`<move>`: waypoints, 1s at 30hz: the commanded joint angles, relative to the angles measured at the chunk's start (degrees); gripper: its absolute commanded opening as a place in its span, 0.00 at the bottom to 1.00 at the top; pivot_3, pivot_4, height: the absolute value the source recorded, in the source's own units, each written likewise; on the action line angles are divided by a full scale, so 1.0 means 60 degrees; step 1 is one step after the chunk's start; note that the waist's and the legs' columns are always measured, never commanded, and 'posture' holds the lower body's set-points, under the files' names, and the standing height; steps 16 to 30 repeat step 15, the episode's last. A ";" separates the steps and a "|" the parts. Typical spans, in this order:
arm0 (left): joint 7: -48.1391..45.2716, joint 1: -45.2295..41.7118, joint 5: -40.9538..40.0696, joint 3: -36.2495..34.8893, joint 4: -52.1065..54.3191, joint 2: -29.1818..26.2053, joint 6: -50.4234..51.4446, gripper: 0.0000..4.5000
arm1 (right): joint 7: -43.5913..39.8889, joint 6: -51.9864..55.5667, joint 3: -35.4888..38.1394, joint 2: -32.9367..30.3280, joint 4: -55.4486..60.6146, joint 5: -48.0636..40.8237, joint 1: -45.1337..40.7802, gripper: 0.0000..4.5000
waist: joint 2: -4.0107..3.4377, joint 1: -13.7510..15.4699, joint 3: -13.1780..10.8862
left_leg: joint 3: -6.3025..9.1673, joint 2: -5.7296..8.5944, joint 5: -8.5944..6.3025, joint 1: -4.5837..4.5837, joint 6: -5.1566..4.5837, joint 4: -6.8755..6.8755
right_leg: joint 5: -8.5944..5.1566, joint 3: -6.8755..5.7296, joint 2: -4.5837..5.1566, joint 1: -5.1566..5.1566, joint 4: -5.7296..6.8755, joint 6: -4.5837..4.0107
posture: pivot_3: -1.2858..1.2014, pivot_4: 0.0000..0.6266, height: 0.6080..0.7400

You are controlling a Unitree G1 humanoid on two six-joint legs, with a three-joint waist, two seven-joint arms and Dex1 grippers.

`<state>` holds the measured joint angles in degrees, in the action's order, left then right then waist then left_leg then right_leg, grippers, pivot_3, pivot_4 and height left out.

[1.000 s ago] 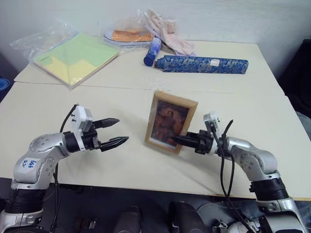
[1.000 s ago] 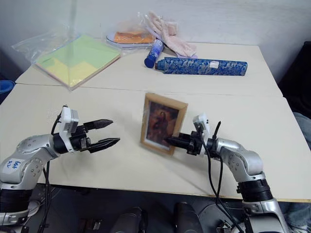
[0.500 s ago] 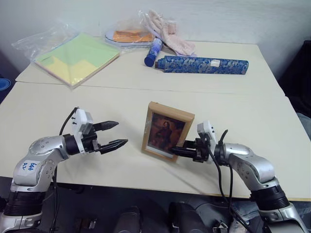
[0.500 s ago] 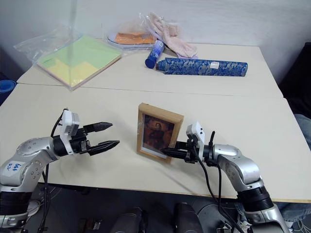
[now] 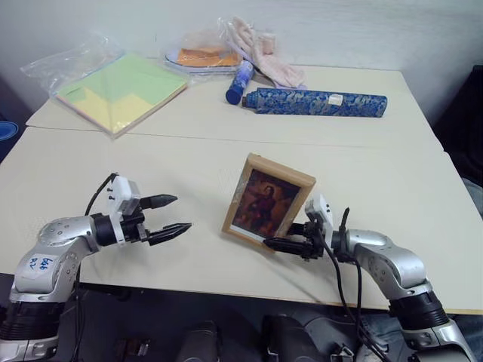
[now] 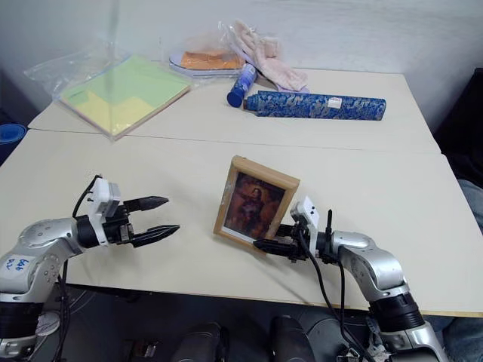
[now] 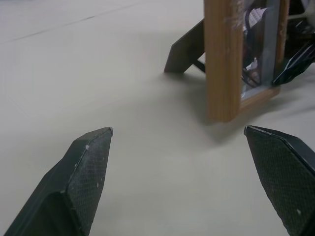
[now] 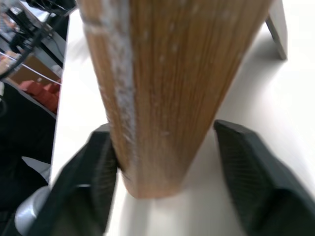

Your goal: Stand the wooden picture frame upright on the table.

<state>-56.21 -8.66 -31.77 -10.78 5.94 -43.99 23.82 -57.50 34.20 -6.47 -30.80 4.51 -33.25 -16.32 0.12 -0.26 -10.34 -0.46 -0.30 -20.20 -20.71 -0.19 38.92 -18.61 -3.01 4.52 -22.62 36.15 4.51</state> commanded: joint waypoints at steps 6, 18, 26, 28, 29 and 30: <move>-0.0640 0.1710 0.0706 -0.1188 -0.0598 -0.0562 -0.1511 1.00 | -0.1321 -0.1497 0.1473 -0.1007 0.1232 -0.0367 0.1185 0.99 | -0.0001 0.0009 -0.0001 | 0.0001 0.0000 -0.0005 -0.0005 -0.0007 -0.0010 | 0.0000 -0.0003 0.0001 0.0001 -0.0028 0.0000 | 0.52 0.24 1.00; -0.1079 0.3365 0.1276 -0.2607 -0.1346 -0.0951 -0.3369 1.00 | -0.2928 -0.6871 0.3538 -0.1917 -0.0109 0.1276 0.3107 0.99 | -0.0002 0.0118 -0.0003 | 0.0008 0.0003 -0.0019 0.0003 -0.0021 -0.0031 | -0.0002 -0.0001 0.0005 0.0018 -0.0056 -0.0003 | 0.52 0.24 1.00; -0.1079 0.3365 0.1276 -0.2607 -0.1346 -0.0951 -0.3369 1.00 | -0.2928 -0.6871 0.3538 -0.1917 -0.0109 0.1276 0.3107 0.99 | -0.0002 0.0118 -0.0003 | 0.0008 0.0003 -0.0019 0.0003 -0.0021 -0.0031 | -0.0002 -0.0001 0.0005 0.0018 -0.0056 -0.0003 | 0.52 0.24 1.00; -0.1079 0.3365 0.1276 -0.2607 -0.1346 -0.0951 -0.3369 1.00 | -0.2928 -0.6871 0.3538 -0.1917 -0.0109 0.1276 0.3107 0.99 | -0.0002 0.0118 -0.0003 | 0.0008 0.0003 -0.0019 0.0003 -0.0021 -0.0031 | -0.0002 -0.0001 0.0005 0.0018 -0.0056 -0.0003 | 0.52 0.24 1.00; -0.1079 0.3365 0.1276 -0.2607 -0.1346 -0.0951 -0.3369 1.00 | -0.2928 -0.6871 0.3538 -0.1917 -0.0109 0.1276 0.3107 0.99 | -0.0002 0.0118 -0.0003 | 0.0008 0.0003 -0.0019 0.0003 -0.0021 -0.0031 | -0.0002 -0.0001 0.0005 0.0018 -0.0056 -0.0003 | 0.52 0.24 1.00; -0.1079 0.3365 0.1276 -0.2607 -0.1346 -0.0951 -0.3369 1.00 | -0.2928 -0.6871 0.3538 -0.1917 -0.0109 0.1276 0.3107 0.99 | -0.0002 0.0118 -0.0003 | 0.0008 0.0003 -0.0019 0.0003 -0.0021 -0.0031 | -0.0002 -0.0001 0.0005 0.0018 -0.0056 -0.0003 | 0.52 0.24 1.00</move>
